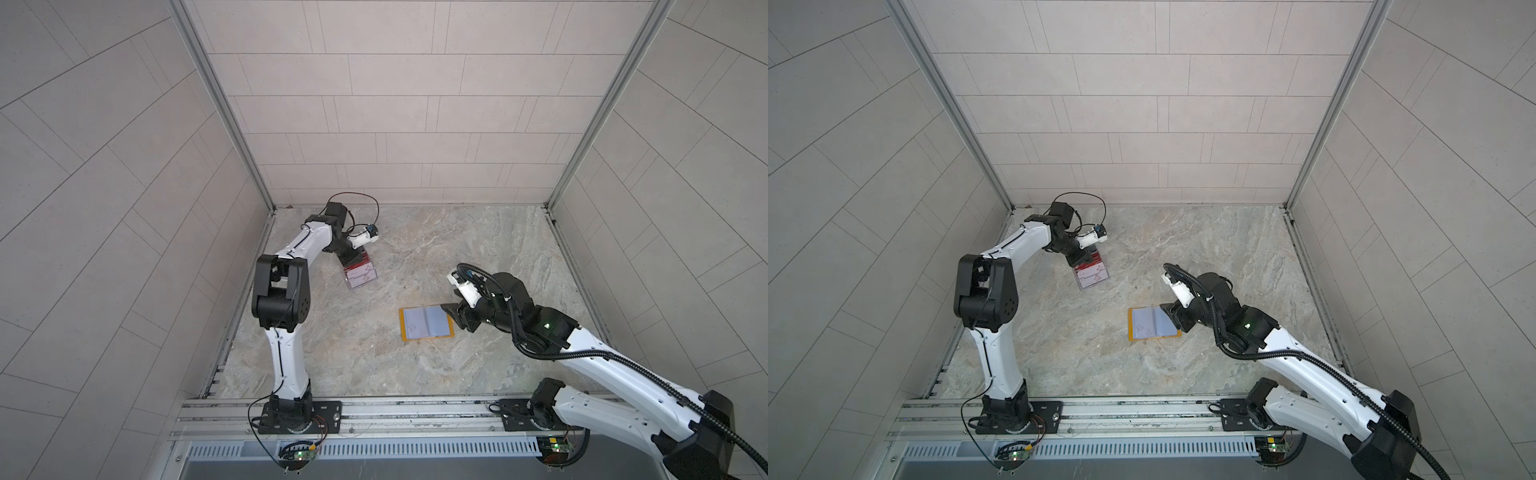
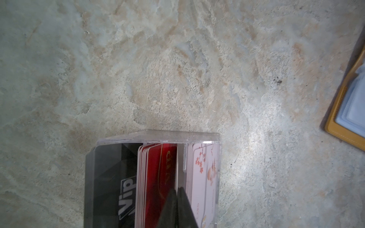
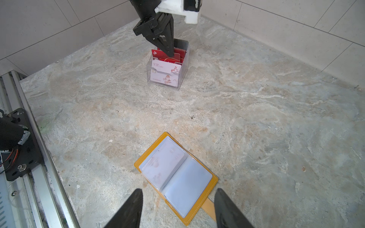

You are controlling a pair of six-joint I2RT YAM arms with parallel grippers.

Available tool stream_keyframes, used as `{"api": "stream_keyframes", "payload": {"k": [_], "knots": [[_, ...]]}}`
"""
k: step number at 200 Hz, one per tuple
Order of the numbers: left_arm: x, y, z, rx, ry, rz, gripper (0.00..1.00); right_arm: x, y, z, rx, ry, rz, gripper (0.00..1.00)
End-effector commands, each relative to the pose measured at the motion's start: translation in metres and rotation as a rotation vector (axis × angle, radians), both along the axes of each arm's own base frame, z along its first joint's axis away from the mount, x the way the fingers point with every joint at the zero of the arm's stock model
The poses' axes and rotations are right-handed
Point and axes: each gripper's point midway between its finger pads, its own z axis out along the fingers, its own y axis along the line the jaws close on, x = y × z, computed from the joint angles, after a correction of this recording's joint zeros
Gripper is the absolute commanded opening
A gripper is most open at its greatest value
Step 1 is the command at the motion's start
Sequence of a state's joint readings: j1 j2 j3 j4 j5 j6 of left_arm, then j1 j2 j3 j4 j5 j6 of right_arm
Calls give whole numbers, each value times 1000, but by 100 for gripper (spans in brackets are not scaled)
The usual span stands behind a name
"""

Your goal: Take the credit cards out of the card holder

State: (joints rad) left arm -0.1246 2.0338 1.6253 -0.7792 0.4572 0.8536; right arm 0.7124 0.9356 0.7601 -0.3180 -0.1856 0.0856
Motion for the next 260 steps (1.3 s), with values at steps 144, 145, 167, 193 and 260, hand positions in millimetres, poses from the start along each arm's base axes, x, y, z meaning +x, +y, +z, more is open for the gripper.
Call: {"api": "stream_keyframes", "payload": {"k": [144, 145, 167, 193, 260], "knots": [[21, 3, 3, 11, -28, 83, 13, -1, -4, 2, 7, -15, -15, 60], [21, 3, 3, 11, -29, 84, 14, -1, -4, 2, 6, -15, -15, 60], [25, 3, 8, 10, -52, 102, 17, -1, -4, 2, 8, -16, -15, 60], [28, 3, 20, -5, -83, 123, 19, -1, -4, 2, 8, -15, -15, 60], [28, 2, 67, -47, -192, 166, 26, 0, -3, 0, 8, -12, -14, 60]]}}
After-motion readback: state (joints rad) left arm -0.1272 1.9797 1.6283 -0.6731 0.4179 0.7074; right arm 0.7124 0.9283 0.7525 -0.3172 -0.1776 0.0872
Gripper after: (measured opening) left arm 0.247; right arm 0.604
